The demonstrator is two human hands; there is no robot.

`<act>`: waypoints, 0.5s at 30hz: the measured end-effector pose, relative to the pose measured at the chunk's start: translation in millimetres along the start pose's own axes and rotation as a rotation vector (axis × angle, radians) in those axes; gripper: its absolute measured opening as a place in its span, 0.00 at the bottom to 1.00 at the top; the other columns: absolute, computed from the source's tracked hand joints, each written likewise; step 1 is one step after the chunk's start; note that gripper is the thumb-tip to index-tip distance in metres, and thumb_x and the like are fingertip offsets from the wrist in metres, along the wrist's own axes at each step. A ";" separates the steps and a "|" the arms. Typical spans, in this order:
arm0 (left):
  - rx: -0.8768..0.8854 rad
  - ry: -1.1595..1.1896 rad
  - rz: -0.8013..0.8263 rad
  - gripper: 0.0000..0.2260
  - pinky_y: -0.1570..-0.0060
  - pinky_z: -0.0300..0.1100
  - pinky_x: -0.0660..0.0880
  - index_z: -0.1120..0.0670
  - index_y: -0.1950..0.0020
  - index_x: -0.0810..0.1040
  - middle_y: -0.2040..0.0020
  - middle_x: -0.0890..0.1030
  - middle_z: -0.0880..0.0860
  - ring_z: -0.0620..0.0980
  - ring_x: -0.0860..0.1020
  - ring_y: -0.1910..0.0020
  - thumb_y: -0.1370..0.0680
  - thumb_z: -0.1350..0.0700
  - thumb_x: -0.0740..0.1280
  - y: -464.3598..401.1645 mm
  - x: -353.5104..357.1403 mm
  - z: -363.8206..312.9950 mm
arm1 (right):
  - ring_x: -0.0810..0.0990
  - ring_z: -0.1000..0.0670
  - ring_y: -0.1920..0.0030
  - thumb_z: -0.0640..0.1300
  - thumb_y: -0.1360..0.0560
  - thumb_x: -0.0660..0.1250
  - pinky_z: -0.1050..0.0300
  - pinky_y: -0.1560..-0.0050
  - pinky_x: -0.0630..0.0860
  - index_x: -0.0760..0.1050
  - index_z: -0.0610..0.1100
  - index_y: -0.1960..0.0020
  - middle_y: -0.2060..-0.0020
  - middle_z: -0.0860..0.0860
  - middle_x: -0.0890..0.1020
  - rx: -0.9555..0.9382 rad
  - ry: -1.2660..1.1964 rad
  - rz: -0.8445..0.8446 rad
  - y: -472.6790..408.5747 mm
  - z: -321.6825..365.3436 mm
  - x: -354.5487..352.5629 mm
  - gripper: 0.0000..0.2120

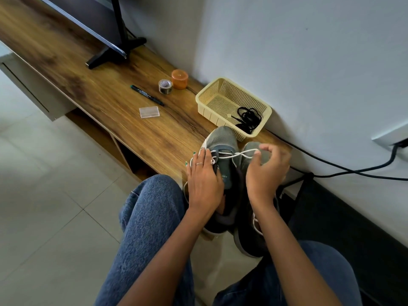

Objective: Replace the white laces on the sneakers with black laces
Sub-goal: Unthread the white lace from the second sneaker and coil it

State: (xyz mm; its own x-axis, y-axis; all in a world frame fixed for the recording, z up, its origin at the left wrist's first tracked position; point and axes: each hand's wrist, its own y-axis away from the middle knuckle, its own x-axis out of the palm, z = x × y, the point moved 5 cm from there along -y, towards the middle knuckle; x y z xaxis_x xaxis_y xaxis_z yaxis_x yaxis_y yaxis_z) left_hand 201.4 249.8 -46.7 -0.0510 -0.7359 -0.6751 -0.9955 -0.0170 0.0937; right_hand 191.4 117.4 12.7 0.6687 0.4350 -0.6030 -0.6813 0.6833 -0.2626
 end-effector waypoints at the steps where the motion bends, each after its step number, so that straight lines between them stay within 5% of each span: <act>1: 0.000 0.001 0.003 0.24 0.25 0.47 0.41 0.56 0.22 0.54 0.21 0.55 0.53 0.51 0.49 0.22 0.17 0.56 0.54 0.2 -0.3 -0.1 | 0.70 0.45 0.40 0.41 0.25 0.65 0.41 0.35 0.65 0.76 0.45 0.46 0.46 0.50 0.71 -0.045 0.056 0.060 -1.1 4.3 2.8 0.09; 8: -0.018 0.034 0.009 0.25 0.26 0.46 0.39 0.58 0.21 0.51 0.21 0.53 0.55 0.52 0.48 0.22 0.17 0.52 0.54 2.3 -2.5 -0.5 | 0.55 0.43 0.28 0.47 0.23 0.65 0.42 0.32 0.54 0.79 0.50 0.43 0.29 0.51 0.65 -0.454 0.552 0.544 15.1 20.8 40.3 0.10; 15: -0.028 -0.001 0.034 0.26 0.26 0.47 0.39 0.57 0.21 0.51 0.21 0.51 0.55 0.52 0.46 0.22 0.17 0.52 0.53 2.0 -2.6 -0.4 | 0.60 0.43 0.30 0.42 0.25 0.68 0.43 0.36 0.54 0.80 0.46 0.54 0.34 0.49 0.71 -0.462 0.549 0.416 16.0 14.9 38.9 0.02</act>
State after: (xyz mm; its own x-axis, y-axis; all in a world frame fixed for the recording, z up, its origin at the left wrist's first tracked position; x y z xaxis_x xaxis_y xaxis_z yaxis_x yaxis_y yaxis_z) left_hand 199.6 251.4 -44.5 -0.0847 -0.7354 -0.6723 -0.9905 -0.0111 0.1370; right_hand 210.9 154.0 -3.8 0.1762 0.1694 -0.9697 -0.9747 0.1676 -0.1478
